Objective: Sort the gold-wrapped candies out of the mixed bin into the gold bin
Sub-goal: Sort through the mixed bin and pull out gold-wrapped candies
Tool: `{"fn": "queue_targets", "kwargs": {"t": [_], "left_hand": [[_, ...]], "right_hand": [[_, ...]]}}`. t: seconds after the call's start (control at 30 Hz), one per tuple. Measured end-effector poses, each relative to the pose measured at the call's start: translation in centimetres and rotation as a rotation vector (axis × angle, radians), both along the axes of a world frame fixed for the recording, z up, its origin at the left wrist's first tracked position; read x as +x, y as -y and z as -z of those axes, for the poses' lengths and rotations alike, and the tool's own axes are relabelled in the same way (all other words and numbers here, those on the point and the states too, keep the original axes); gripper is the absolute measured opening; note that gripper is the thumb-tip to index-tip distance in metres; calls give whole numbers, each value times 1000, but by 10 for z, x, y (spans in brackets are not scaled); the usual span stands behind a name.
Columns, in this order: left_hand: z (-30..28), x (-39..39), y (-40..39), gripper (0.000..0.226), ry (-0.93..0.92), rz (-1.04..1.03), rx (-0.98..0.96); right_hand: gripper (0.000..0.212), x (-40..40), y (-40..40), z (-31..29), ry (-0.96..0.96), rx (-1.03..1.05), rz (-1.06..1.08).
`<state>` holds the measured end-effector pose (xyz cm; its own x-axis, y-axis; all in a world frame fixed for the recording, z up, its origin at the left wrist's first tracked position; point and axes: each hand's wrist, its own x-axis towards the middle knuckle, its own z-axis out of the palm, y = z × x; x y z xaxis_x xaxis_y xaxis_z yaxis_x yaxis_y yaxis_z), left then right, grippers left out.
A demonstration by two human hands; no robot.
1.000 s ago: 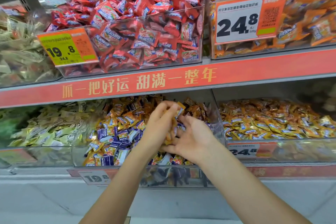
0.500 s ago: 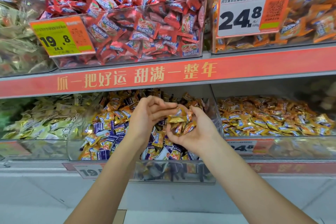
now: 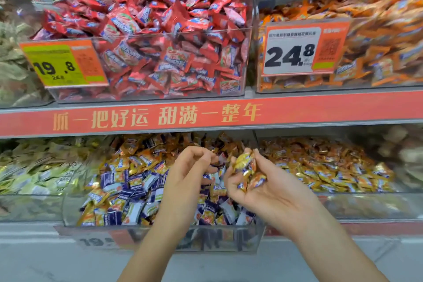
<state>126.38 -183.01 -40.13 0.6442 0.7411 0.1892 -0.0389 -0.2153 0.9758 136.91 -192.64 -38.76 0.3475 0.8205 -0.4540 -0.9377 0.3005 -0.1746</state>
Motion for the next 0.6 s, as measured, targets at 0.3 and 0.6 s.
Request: {"fn": "queue_targets", "kwargs": {"t": [0.3,0.6], "left_hand": [[15,25,3,17,-203,120,186],[25,40,-3,14,-298,100,250]], "right_hand": [[19,45,59,-4,-109,-13,248],[30,93,56,16,431,-428,193]]}}
